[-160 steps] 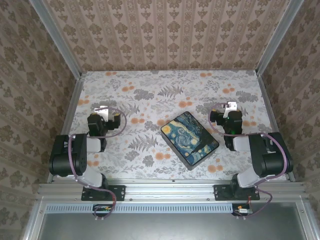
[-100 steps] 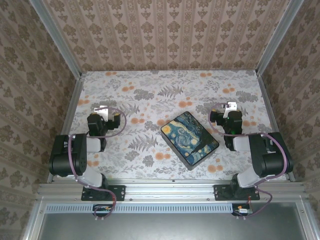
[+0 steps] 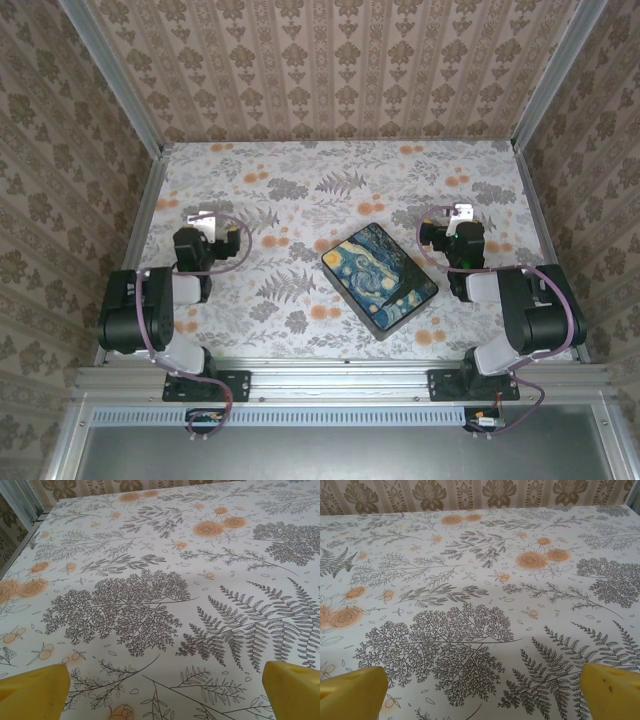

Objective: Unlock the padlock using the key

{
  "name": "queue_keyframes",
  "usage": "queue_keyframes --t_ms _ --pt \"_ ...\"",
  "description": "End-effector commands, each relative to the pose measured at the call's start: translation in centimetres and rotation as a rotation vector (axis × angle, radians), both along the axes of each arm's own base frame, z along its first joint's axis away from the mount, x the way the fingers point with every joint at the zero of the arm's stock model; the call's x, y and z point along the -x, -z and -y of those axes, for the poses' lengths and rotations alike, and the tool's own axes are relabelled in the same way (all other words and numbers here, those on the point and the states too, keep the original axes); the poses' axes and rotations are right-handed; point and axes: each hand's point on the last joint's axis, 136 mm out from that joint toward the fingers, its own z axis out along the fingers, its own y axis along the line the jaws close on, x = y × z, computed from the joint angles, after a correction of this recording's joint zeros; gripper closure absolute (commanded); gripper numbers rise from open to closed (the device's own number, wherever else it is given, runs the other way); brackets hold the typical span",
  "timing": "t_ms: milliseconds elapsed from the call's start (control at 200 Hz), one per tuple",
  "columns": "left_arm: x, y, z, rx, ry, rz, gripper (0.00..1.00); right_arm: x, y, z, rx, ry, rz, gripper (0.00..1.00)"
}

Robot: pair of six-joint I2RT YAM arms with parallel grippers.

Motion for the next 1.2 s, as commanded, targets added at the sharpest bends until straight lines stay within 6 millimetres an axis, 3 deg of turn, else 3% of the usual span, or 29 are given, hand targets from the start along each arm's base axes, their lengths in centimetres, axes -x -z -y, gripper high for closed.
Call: queue_keyframes --t_ms 0,80,155,265,355,465,640,835,985,1195 --pt "-0.8 -2.2 -0.2 0.026 -0.006 0.035 0.0 -0.4 -0.9 0.1 0.007 0.0 0.006 0.0" --pt "-1.1 -3.6 -1.6 0.018 -0.091 -0.027 0.0 -0.4 -2.6 1.2 0.006 0.064 -0.037 0.0" --pt "-1.0 -6.7 -2.8 -0.001 -0.187 -0.057 0.02 -0.4 -5.3 2.1 0.009 0.119 -0.09 0.0" --pt "0.6 -9.2 -1.3 0.086 -0.23 -0.196 0.05 0.5 -5.6 2.7 -0.092 0.21 -0.304 0.01" --pt "3.7 -8.2 2.5 0.163 -0.223 -0.397 0.05 2.3 -3.8 0.7 -0.275 0.222 -0.478 0.05" --pt "9.2 -6.3 7.9 0.187 -0.187 -0.608 0.05 5.3 -1.1 -3.0 -0.45 0.165 -0.597 0.08" --pt "16.8 -4.8 17.8 0.291 0.1 -0.816 0.05 10.4 -0.8 -5.4 -0.53 0.119 -0.668 0.1" --pt "21.8 -4.4 26.2 0.401 0.372 -0.958 0.06 14.7 -0.1 -6.7 -0.55 0.113 -0.722 0.1" --pt "22.1 -4.1 29.7 0.471 0.445 -0.997 0.06 16.5 0.3 -7.9 -0.603 0.087 -0.747 0.11" --pt "19.1 -3.2 31.5 0.558 0.408 -0.962 0.06 18.1 1.3 -10.4 -0.56 0.018 -0.821 0.12"
